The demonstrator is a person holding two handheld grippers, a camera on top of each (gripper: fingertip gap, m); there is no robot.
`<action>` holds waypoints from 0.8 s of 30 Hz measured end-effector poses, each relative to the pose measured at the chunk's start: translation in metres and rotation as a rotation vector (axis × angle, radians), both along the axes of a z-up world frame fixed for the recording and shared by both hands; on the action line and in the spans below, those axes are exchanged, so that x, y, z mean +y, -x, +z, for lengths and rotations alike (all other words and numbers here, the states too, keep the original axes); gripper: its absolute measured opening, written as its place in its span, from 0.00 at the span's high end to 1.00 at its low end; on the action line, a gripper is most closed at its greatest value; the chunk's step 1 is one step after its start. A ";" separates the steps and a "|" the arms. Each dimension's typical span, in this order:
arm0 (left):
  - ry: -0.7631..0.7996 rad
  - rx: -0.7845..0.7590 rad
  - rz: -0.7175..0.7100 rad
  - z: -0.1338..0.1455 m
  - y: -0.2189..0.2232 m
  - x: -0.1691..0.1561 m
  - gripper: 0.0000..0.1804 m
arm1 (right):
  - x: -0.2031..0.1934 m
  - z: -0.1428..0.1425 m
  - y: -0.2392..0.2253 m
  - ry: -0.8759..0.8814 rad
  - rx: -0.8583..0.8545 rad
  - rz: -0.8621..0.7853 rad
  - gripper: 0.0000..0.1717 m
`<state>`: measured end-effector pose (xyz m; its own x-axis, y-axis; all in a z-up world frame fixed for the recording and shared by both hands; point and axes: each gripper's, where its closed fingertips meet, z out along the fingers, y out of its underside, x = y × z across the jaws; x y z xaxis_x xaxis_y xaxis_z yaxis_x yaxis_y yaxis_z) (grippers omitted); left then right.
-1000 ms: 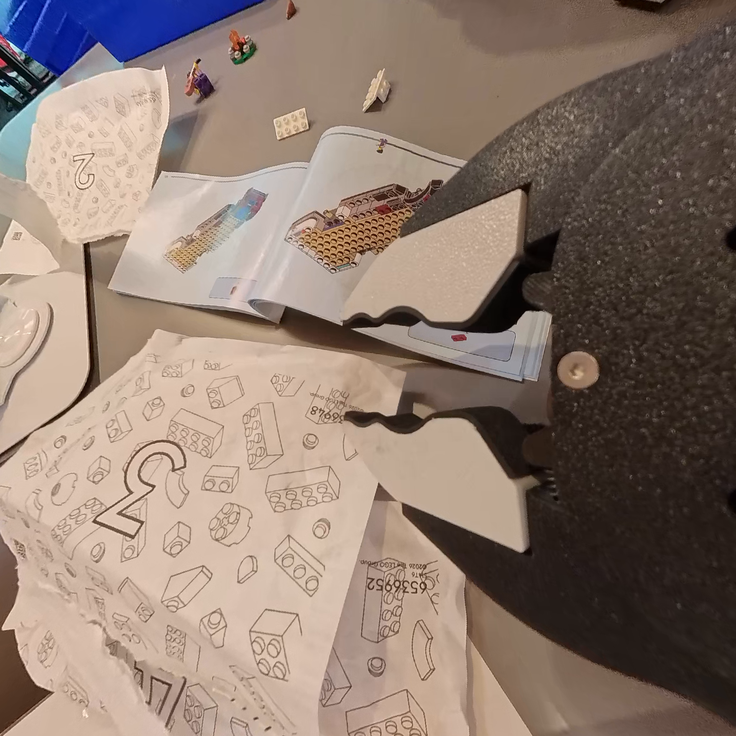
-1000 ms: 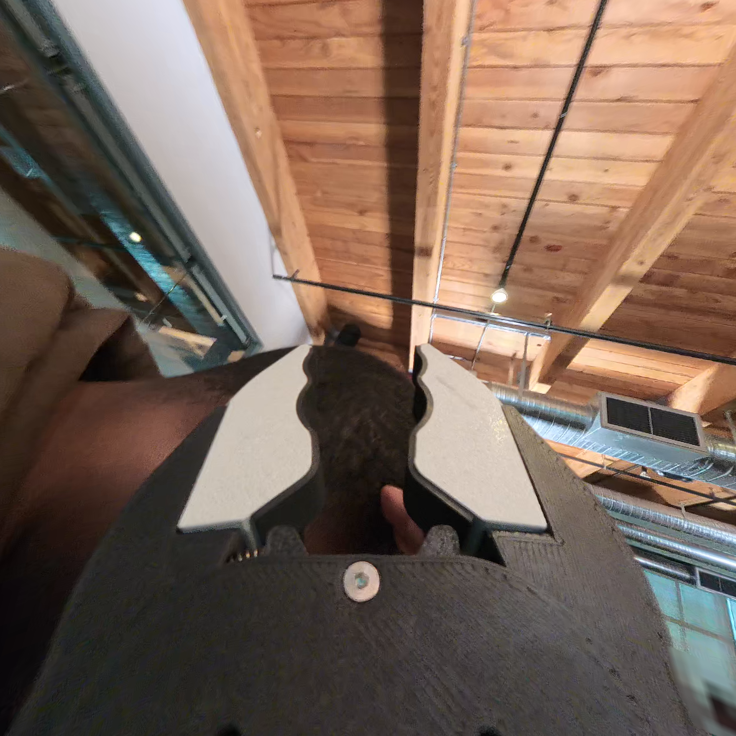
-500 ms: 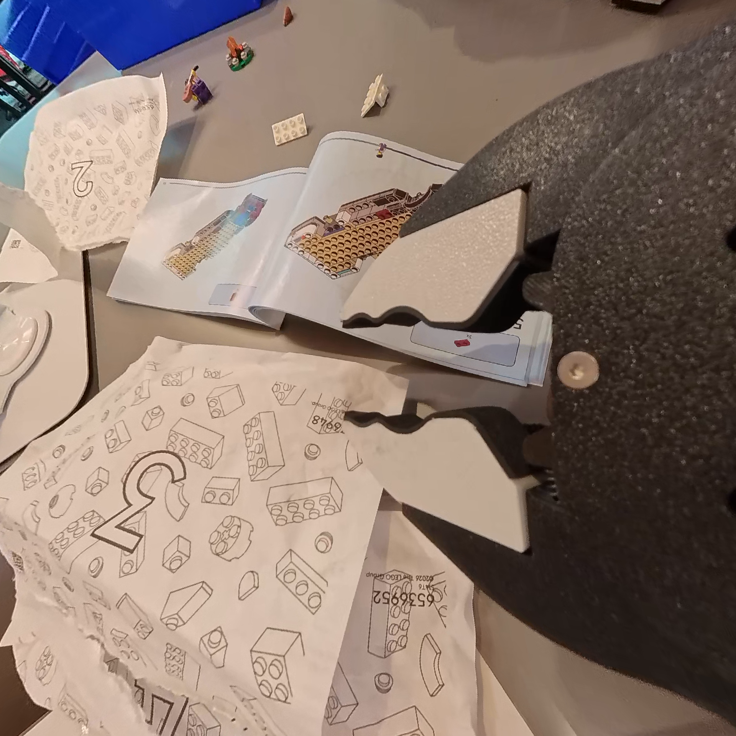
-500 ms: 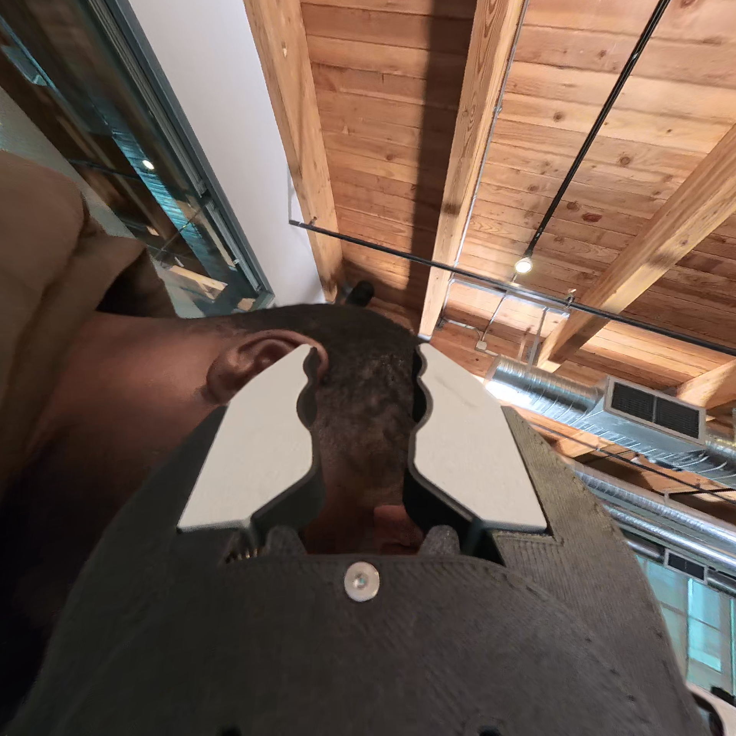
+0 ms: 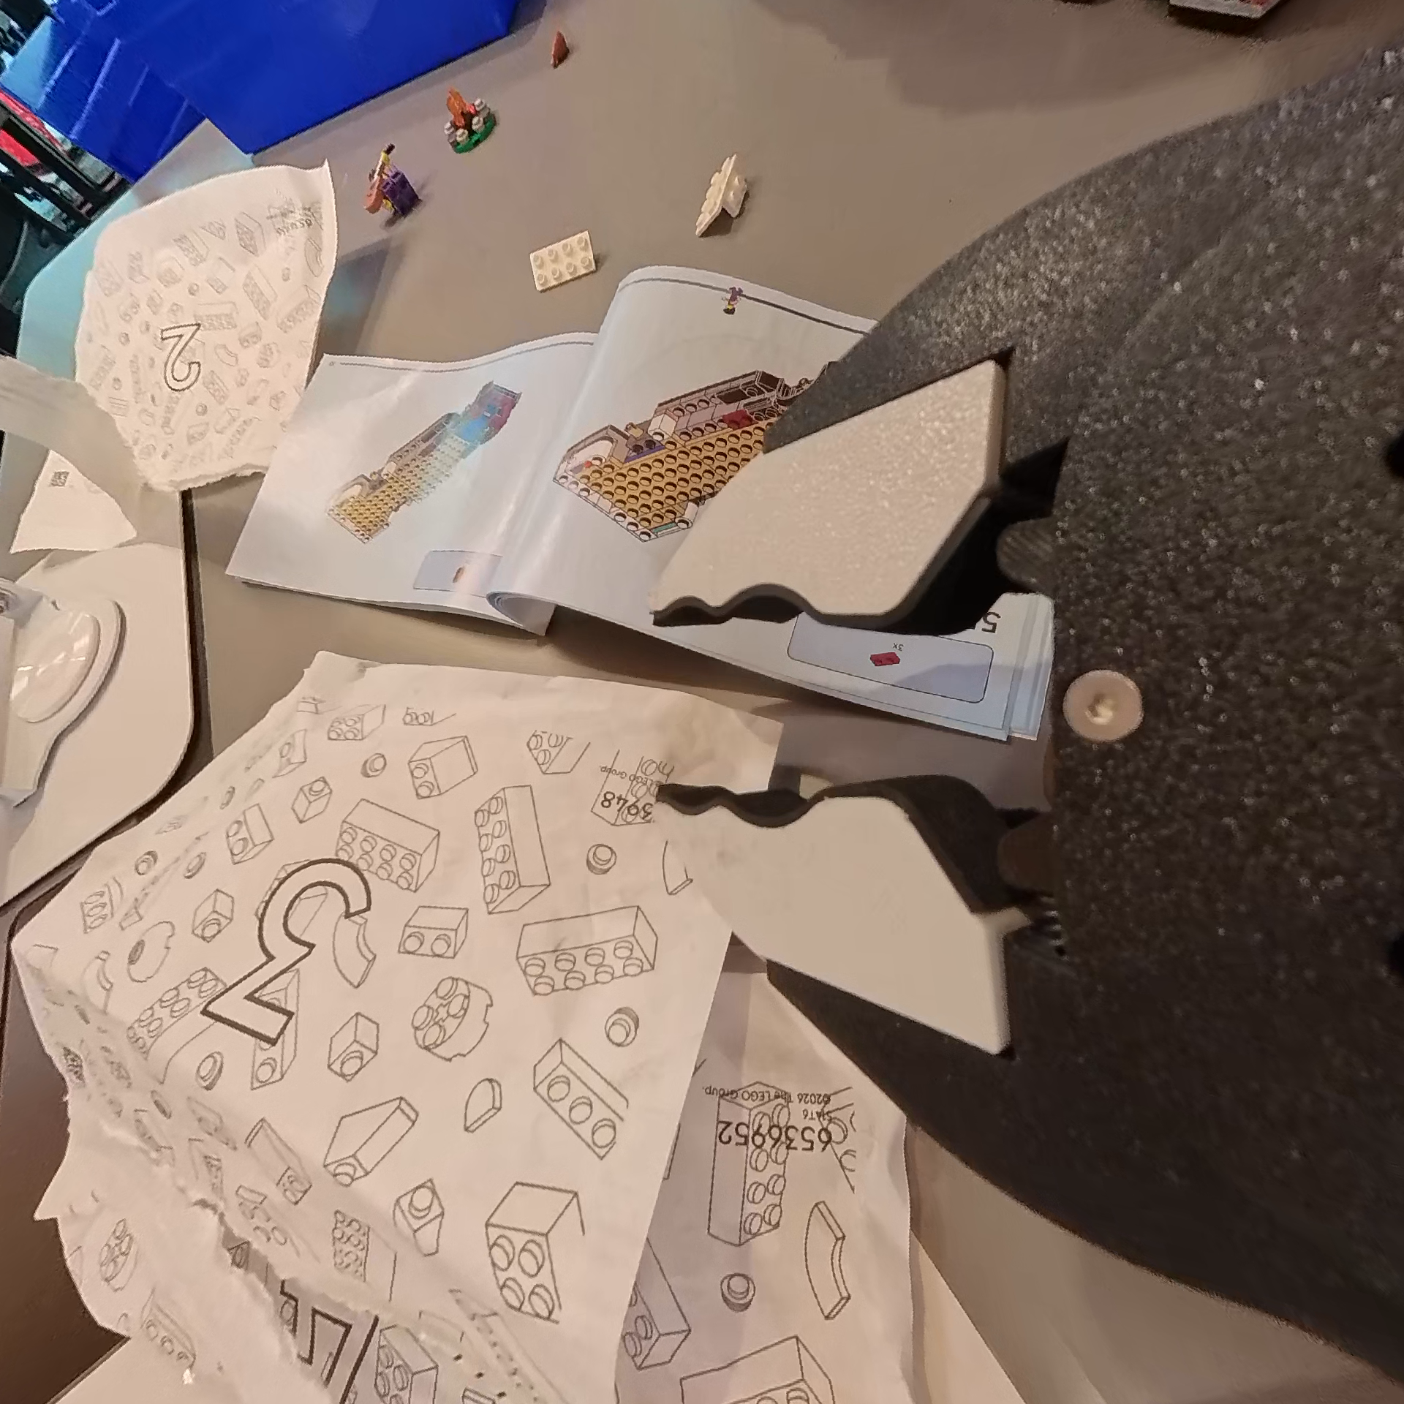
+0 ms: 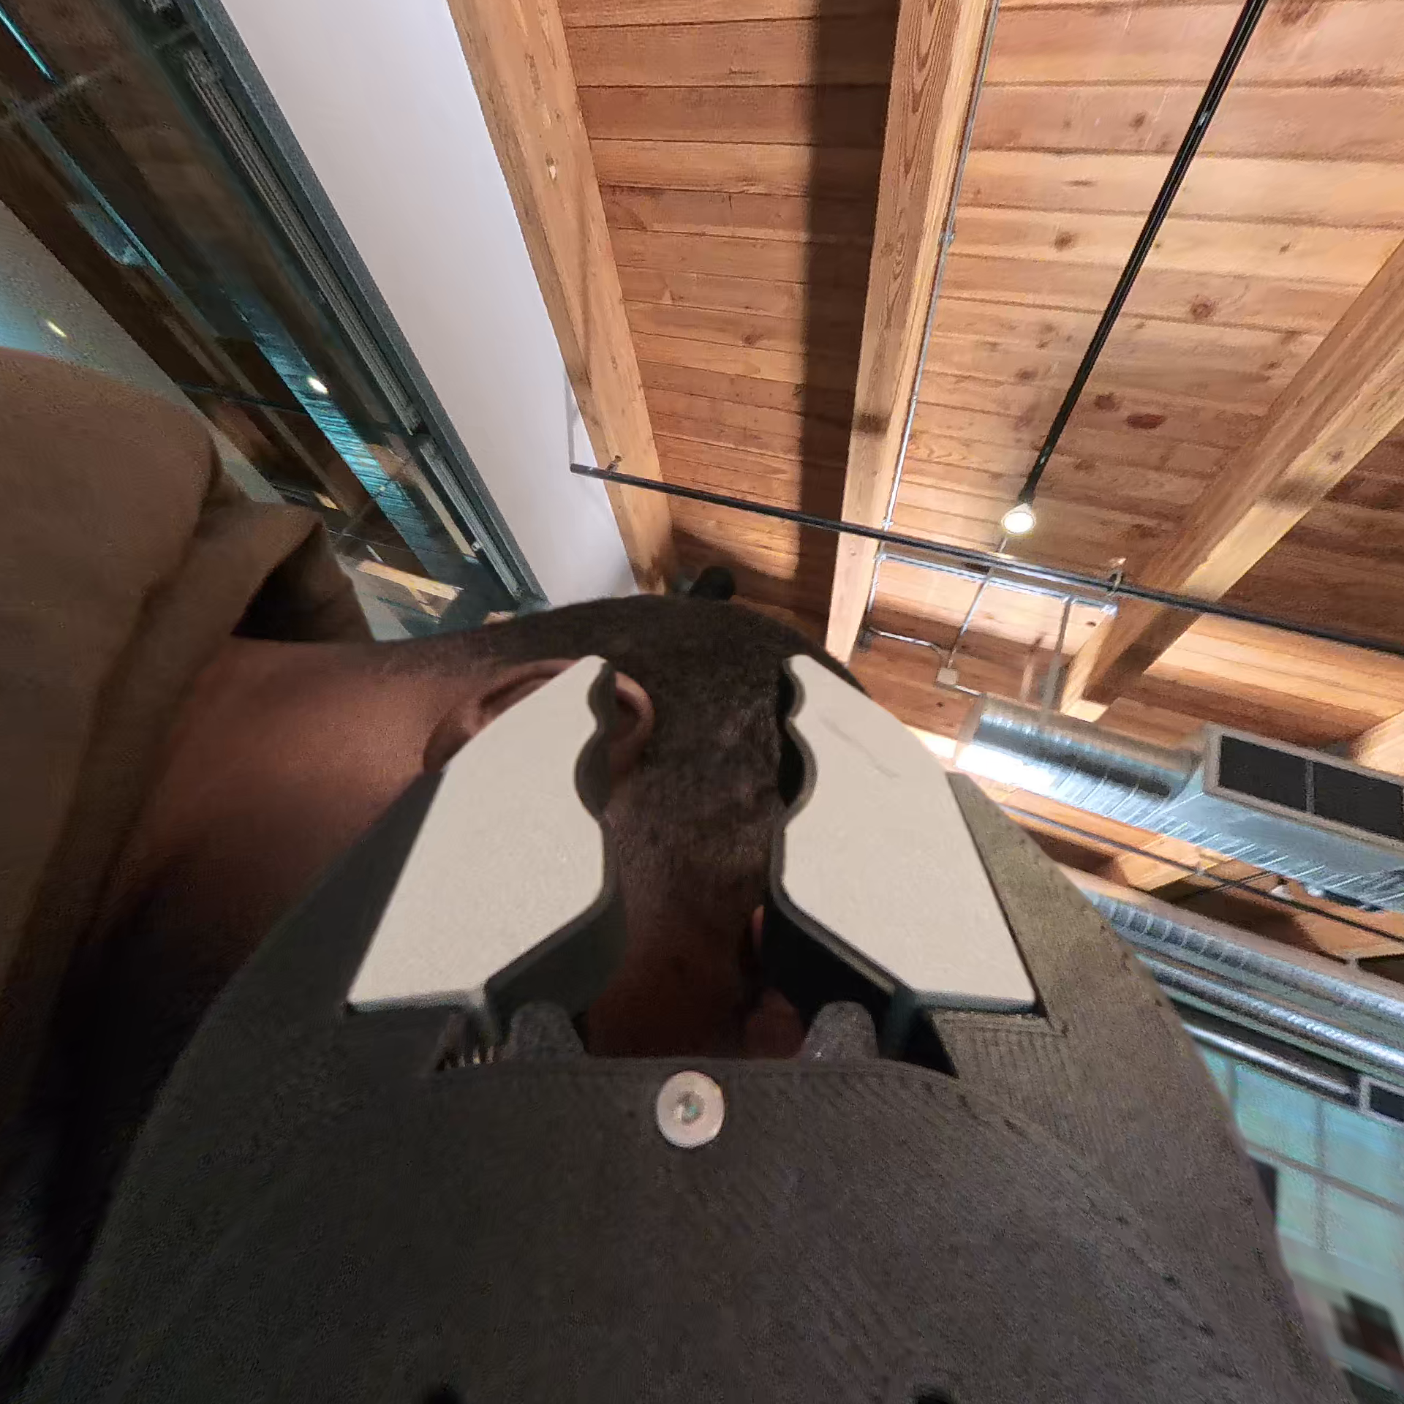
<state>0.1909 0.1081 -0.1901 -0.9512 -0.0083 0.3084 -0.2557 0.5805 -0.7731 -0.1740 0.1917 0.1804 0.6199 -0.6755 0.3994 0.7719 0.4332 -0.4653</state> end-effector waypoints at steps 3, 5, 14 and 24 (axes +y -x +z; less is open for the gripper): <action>-0.011 0.002 -0.001 -0.003 0.000 0.000 0.77 | 0.002 -0.005 -0.007 0.053 0.022 -0.015 0.77; -0.007 0.000 -0.005 -0.001 0.001 0.000 0.77 | -0.006 0.001 0.000 0.003 -0.014 -0.036 0.78; -0.003 0.000 -0.003 0.000 0.000 0.000 0.77 | -0.002 -0.004 -0.007 0.018 0.016 -0.018 0.79; -0.006 0.001 -0.006 -0.001 0.001 0.000 0.77 | 0.000 -0.007 -0.009 0.032 0.026 -0.006 0.79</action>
